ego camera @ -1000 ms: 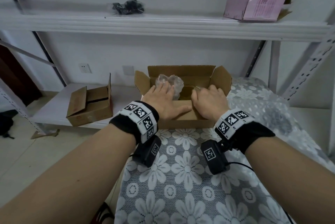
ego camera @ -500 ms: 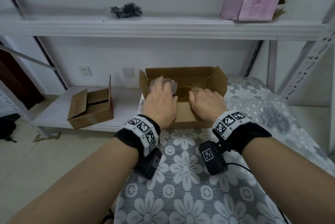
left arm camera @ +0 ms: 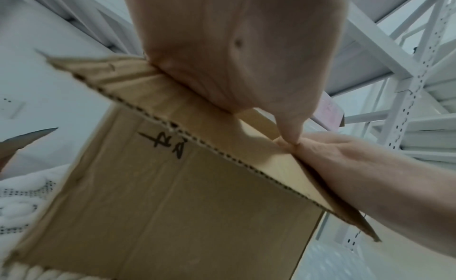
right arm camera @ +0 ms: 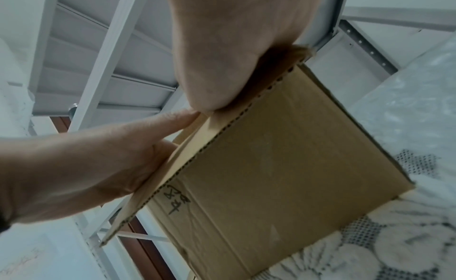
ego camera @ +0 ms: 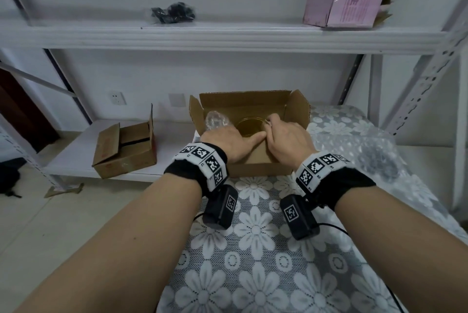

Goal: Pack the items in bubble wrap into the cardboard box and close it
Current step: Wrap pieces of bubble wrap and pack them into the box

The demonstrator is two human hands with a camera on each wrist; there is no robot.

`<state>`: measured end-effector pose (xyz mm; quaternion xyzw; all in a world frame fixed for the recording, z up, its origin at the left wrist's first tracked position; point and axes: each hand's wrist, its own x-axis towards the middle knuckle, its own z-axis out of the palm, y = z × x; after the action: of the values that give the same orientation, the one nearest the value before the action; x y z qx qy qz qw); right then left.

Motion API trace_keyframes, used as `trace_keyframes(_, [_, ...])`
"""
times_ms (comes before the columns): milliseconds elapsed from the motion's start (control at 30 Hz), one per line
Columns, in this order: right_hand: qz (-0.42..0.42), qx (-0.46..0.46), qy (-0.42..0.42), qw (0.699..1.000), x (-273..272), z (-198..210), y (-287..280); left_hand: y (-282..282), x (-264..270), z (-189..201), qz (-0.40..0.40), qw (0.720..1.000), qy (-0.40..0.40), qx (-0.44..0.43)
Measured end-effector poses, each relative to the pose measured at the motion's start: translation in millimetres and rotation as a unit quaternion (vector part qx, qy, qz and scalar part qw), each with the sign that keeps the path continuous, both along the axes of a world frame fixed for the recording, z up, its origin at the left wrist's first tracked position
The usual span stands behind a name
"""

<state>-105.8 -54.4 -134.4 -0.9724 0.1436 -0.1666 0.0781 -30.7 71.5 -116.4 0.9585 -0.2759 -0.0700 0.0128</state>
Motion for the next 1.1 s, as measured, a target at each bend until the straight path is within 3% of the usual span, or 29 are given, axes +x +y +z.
trace_keyframes(133, [0.029,0.050,-0.027,0.998,-9.4,0.3,-0.2,7.6,2.8,3.4,-0.008,0.997,0.053,-0.050])
trace_keyframes(233, [0.033,0.114,-0.108,0.987,-29.4,1.1,-1.6,13.4,-14.7,5.5,-0.021,0.994,0.010,-0.111])
trace_keyframes(367, [0.014,0.123,-0.201,0.972,-52.5,3.6,-8.1,15.0,-44.5,19.1,-0.069,0.963,-0.070,-0.252])
trace_keyframes(533, [-0.010,0.109,-0.227,0.968,-82.0,2.4,-9.9,12.3,-85.0,24.6,-0.139,0.929,-0.055,-0.338])
trace_keyframes(633, [-0.043,0.130,-0.172,0.976,-103.2,-9.2,-11.7,13.2,-105.3,9.3,-0.163,0.920,-0.001,-0.356])
trace_keyframes(767, [-0.080,0.154,-0.048,0.984,-135.7,-36.1,-11.2,15.4,-125.4,-23.5,-0.162,0.938,0.054,-0.303])
trace_keyframes(900, [-0.085,0.188,0.091,0.974,-163.2,-58.1,-9.8,19.8,-139.8,-56.0,-0.133,0.956,0.095,-0.243])
trace_keyframes(1000, [-0.093,0.148,0.207,0.963,-177.6,-73.9,-8.3,21.9,-147.9,-73.6,-0.110,0.958,0.149,-0.221])
trace_keyframes(1100, [-0.106,0.111,0.210,0.966,-187.2,-84.6,-10.5,21.1,-154.8,-78.8,-0.100,0.956,0.180,-0.210])
